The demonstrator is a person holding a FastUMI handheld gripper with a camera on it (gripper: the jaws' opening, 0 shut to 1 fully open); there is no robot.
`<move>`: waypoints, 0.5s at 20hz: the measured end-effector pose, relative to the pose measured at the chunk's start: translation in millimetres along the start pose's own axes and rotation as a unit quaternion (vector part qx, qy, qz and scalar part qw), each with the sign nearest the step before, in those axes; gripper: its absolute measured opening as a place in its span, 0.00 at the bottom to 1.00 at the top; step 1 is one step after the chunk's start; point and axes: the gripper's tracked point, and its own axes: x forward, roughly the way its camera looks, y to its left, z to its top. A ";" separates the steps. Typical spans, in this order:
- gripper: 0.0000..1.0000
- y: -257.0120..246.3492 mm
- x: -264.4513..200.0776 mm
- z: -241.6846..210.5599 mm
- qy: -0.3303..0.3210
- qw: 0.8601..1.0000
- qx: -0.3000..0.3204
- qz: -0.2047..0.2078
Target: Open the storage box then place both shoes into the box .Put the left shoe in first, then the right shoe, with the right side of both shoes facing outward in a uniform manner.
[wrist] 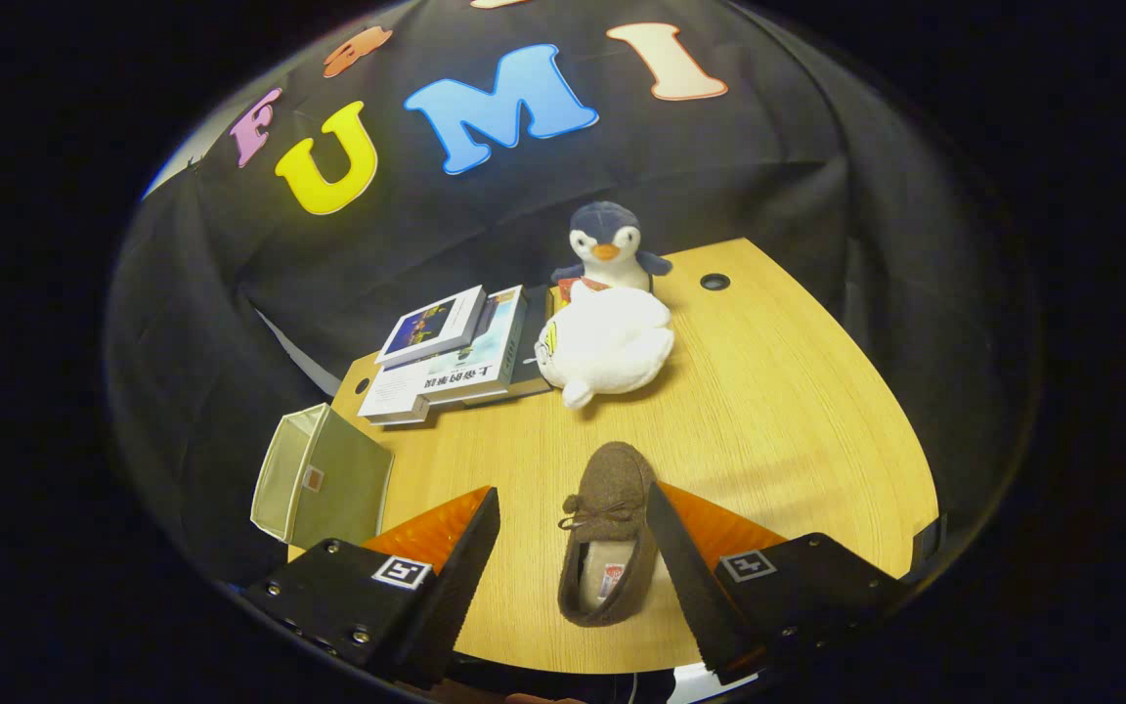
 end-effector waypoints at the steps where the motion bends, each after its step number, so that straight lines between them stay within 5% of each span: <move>1: 0.92 -4.8 1.8 -5.6 0.005 1.000 0.001 -0.003; 10: 0.92 -40.2 37.9 -68.7 0.105 0.993 -0.020 -0.047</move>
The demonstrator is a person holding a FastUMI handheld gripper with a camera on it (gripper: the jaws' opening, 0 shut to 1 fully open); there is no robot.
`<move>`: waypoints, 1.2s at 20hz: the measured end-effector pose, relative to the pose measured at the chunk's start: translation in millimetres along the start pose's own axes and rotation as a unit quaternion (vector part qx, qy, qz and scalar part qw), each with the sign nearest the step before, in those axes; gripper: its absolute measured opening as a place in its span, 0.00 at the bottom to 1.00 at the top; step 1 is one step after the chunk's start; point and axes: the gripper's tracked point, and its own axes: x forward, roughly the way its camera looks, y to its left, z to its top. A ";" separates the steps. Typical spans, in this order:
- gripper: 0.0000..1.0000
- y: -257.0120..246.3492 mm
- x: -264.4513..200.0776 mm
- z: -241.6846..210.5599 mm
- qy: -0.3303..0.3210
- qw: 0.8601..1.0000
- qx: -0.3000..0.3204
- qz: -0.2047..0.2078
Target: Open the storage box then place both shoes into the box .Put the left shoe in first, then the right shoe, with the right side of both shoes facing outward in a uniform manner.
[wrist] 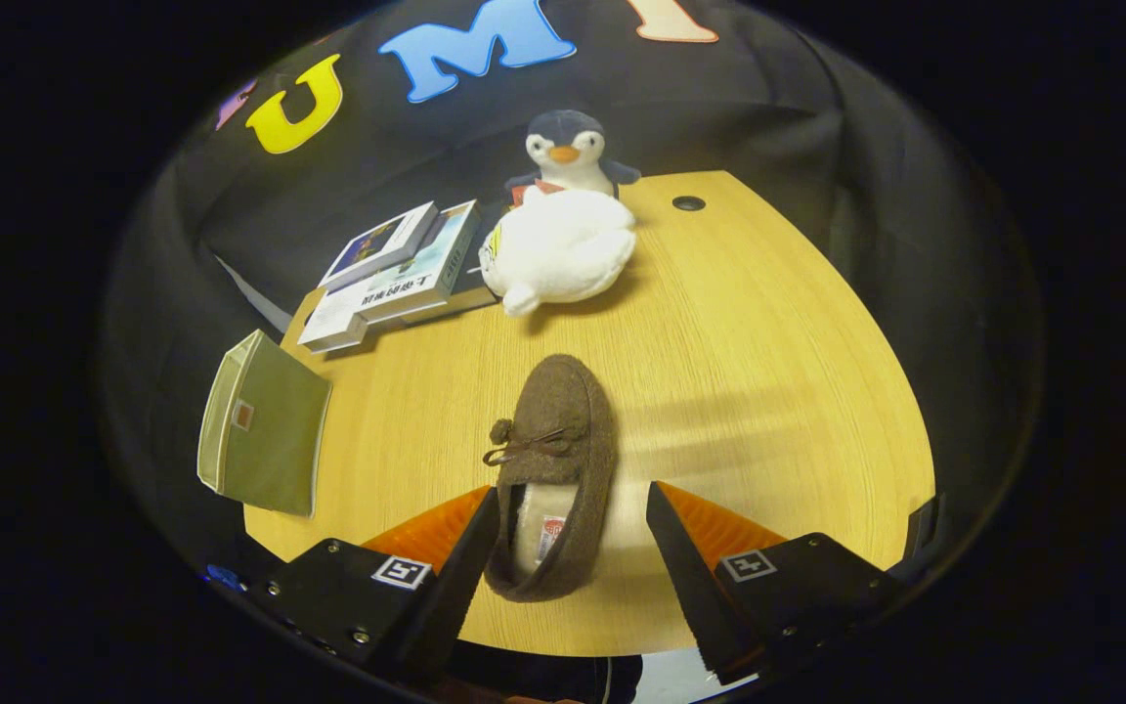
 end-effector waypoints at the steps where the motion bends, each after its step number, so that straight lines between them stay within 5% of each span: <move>1: 0.92 -1.5 5.4 -3.7 0.009 1.000 -0.001 -0.003; 11: 0.91 -38.1 81.1 -21.8 0.067 0.997 -0.018 -0.043; 14: 0.83 -33.8 97.7 -7.0 0.052 0.998 -0.012 -0.033; 16: 0.61 -18.9 102.1 -8.7 0.055 0.998 -0.022 -0.005; 20: 0.00 -36.4 102.2 3.9 0.042 0.997 -0.041 -0.058; 24: 0.00 -14.6 83.3 6.9 0.053 0.998 0.014 -0.023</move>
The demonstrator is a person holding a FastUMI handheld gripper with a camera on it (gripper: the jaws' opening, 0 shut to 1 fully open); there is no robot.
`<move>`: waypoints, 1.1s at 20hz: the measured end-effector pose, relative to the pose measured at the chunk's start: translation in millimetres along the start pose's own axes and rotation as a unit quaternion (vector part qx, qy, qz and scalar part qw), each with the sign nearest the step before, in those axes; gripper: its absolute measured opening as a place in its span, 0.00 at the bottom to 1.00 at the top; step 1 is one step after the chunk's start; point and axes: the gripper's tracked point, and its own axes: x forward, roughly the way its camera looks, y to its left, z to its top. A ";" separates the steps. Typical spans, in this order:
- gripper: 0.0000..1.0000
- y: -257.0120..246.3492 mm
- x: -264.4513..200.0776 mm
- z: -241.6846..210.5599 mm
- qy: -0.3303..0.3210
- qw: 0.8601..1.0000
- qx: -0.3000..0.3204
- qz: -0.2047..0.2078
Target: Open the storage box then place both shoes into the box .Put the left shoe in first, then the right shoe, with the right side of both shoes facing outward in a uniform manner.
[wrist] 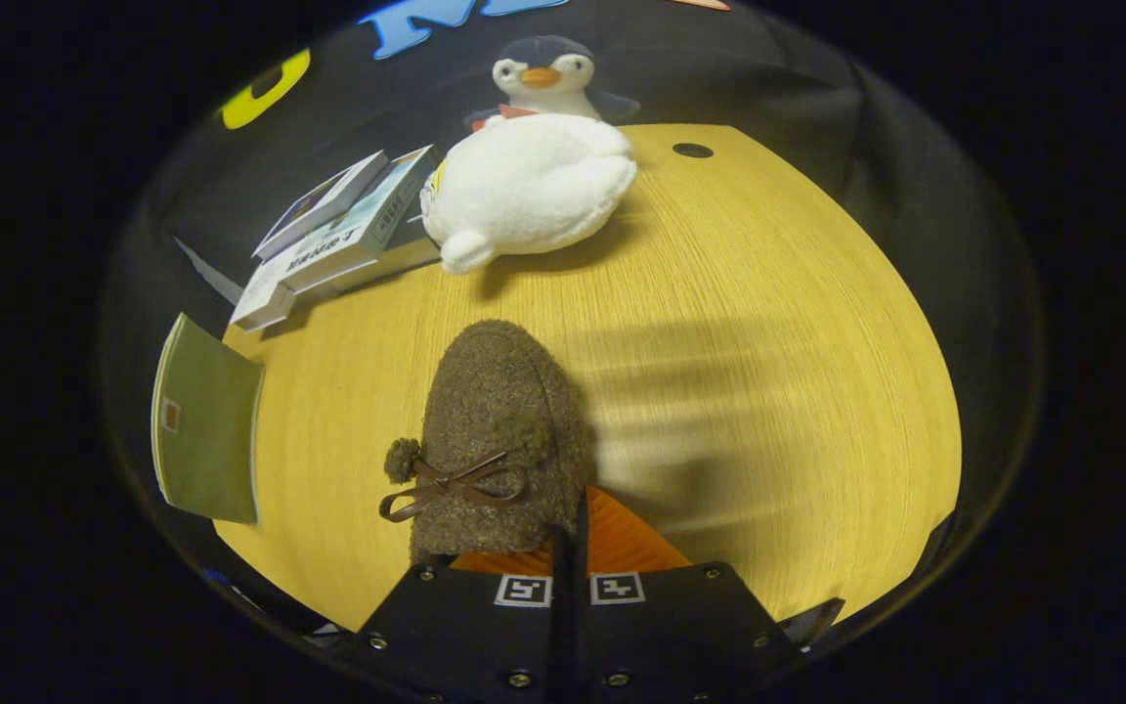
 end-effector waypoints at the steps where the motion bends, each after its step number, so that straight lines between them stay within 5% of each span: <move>1: 0.00 4.2 -5.2 3.8 -0.002 1.000 0.007 0.004; 7: 0.00 45.2 -39.5 23.8 -0.001 0.998 0.039 0.045; 22: 0.00 185.6 -87.6 57.2 -0.012 0.993 -0.090 0.073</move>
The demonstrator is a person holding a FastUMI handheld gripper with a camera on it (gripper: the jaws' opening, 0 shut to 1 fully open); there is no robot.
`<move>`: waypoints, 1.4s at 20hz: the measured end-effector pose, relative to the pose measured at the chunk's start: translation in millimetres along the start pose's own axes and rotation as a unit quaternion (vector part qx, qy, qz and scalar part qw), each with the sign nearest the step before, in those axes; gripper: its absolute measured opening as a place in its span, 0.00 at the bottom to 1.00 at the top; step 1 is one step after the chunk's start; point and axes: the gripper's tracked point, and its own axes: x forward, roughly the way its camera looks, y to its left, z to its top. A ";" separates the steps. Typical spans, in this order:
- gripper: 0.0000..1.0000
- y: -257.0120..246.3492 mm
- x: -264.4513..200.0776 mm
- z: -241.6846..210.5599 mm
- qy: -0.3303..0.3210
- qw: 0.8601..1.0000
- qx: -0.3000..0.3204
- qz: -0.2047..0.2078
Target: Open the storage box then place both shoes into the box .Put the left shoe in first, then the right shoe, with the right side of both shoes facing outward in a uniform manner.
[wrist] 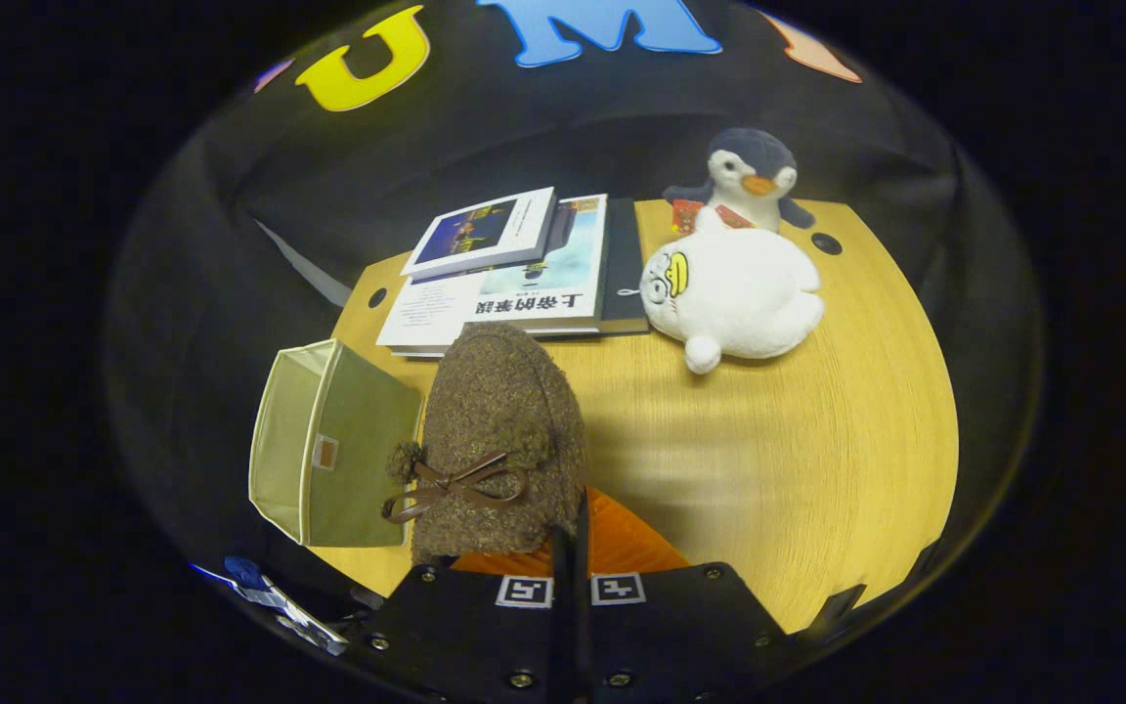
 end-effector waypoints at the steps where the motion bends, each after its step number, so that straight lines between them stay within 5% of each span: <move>1: 0.00 11.8 1.4 2.9 -0.001 1.000 -0.008 0.004; 28: 0.00 241.7 26.1 47.2 0.029 0.980 -0.161 0.110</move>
